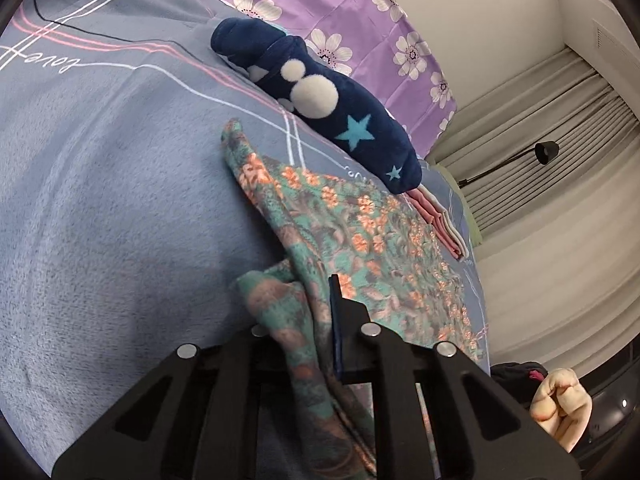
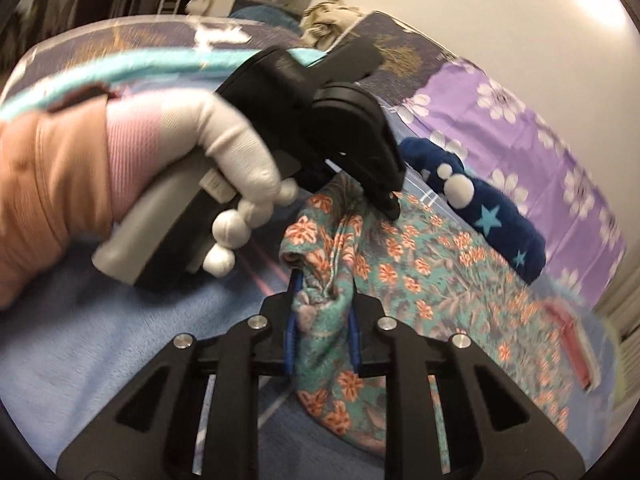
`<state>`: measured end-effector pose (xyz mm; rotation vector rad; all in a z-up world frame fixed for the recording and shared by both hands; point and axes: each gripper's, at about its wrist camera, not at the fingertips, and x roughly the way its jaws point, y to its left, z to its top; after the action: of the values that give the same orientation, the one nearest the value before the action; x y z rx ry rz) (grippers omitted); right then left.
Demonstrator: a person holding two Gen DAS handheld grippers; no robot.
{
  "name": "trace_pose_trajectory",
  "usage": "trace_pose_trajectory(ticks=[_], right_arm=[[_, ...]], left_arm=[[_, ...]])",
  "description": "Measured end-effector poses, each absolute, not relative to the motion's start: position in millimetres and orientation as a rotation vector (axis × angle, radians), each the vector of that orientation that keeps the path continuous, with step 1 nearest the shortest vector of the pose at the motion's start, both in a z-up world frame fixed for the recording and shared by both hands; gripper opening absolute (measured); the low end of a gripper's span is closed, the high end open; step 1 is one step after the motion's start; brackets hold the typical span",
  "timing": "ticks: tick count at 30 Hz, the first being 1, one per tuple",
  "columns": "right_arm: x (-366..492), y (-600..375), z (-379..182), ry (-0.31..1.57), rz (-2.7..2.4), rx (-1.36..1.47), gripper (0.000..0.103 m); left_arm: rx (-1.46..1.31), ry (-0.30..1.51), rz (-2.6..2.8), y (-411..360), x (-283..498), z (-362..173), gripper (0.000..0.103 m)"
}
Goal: Fold small clothes
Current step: 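Grasp the folded teal shirt with the right gripper and lift it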
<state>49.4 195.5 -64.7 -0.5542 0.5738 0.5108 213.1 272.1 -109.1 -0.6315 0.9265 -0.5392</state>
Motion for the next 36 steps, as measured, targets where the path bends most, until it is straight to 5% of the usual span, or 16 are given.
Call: trace_pose_trajectory(ticks=[18,36], right_arm=[[67.7,28.5,8.1,0.590,0.508,0.017,0.019],[74.7,-198.4,-47.3,0.666,0.341,0.493,0.018]], left_arm=[[-0.391,0.886,-0.577,138.1,225.3,-13.8,0.012],[-0.106,0.982,-0.592,-95.5,260.6,-38.3,0.009]])
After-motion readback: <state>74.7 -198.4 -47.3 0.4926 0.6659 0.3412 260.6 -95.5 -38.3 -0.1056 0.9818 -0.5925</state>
